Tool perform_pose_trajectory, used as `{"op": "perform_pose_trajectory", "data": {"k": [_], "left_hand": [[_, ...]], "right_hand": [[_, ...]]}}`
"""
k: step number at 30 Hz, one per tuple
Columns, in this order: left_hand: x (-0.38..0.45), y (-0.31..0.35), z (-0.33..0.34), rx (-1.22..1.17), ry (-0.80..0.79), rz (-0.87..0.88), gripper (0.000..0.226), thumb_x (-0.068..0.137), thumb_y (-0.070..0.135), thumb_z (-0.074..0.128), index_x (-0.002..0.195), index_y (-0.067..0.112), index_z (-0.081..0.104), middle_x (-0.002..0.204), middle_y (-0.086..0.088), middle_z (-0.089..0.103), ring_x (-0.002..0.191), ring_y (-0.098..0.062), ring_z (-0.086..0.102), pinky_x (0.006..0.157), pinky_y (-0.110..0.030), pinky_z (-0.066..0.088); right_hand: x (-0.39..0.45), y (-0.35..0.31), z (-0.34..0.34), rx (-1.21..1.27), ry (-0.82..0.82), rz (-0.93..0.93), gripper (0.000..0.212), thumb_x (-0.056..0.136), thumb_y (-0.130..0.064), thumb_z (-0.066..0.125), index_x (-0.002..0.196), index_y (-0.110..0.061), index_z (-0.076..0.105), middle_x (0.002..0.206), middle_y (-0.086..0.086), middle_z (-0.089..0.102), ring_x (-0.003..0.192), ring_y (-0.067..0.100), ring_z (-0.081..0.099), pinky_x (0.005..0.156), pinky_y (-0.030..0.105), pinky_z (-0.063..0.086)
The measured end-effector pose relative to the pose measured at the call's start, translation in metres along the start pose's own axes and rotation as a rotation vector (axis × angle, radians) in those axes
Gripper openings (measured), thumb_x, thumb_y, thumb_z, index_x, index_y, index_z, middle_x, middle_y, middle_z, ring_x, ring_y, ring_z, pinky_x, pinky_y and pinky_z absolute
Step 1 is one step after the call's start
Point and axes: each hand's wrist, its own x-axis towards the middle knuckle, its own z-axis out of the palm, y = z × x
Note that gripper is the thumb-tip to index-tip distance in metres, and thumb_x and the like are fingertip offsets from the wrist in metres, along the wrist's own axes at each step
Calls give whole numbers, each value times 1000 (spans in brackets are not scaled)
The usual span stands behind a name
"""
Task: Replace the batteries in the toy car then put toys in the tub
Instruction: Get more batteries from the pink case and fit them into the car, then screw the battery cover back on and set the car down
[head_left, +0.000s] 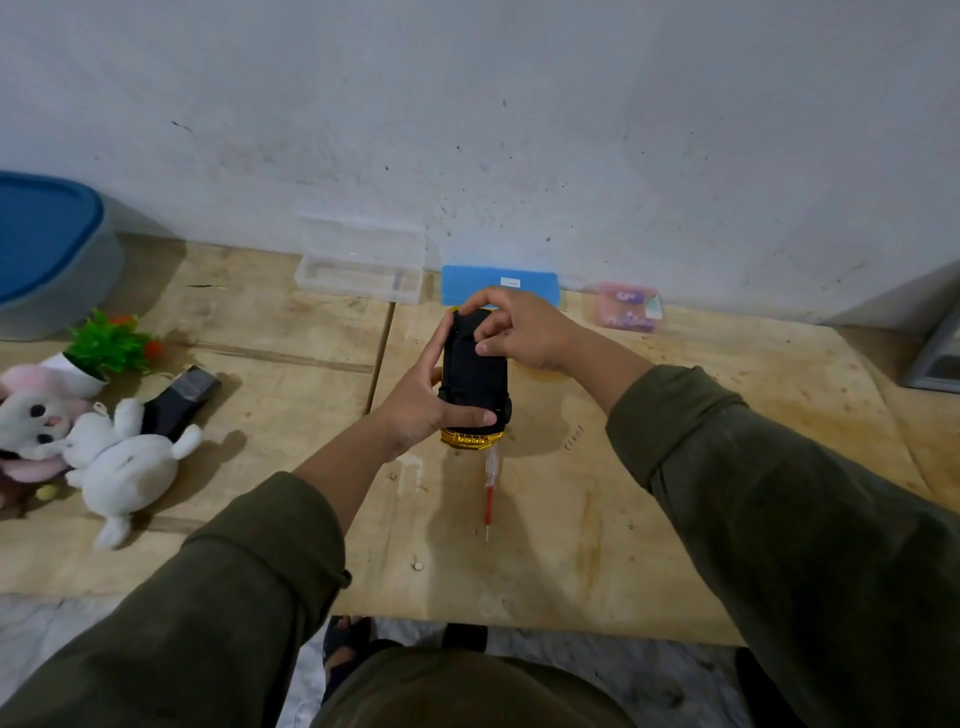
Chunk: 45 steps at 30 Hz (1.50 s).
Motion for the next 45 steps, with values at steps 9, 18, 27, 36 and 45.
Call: {"op": "perform_pose_trajectory", "data": {"k": [9, 18, 27, 36, 45], "left_hand": [[3, 4, 7, 49, 86, 96, 82, 89, 25, 64, 148, 44, 10, 145, 19, 35, 131, -7, 41, 108, -34, 40], [6, 15, 3, 52, 172, 128, 63, 102, 13, 37, 150, 39, 5, 127, 36, 36, 109, 20, 46, 88, -11, 47], [4, 19, 4, 113, 202, 187, 56, 104, 21, 31, 150, 38, 3, 125, 42, 31, 109, 25, 42, 89, -14, 46], [1, 19, -2, 119, 218, 184, 59, 103, 22, 36, 146, 50, 6, 130, 33, 38, 118, 6, 48, 91, -23, 48], [-3, 8, 1, 47, 235, 172, 62, 102, 20, 38, 149, 42, 5, 139, 22, 36, 120, 4, 48, 90, -21, 51]], "right_hand": [[1, 2, 5, -295, 180, -123, 38, 82, -11, 67, 119, -19, 60, 103, 3, 71, 99, 17, 61, 88, 27, 44], [6, -3, 7, 208, 279, 138, 92, 75, -24, 77, 146, -32, 18, 144, 10, 34, 125, 25, 42, 95, 32, 39], [10, -8, 8, 620, 197, 382, 95, 79, -3, 72, 146, -37, 13, 130, 12, 54, 101, 30, 62, 91, 50, 51], [9, -5, 10, 718, 157, 387, 77, 87, -13, 65, 147, -28, 19, 121, 9, 55, 103, 28, 61, 93, 51, 49], [13, 0, 22, 615, 239, 346, 72, 84, -22, 68, 142, -26, 25, 123, 11, 55, 96, 27, 63, 78, 41, 54]]}}
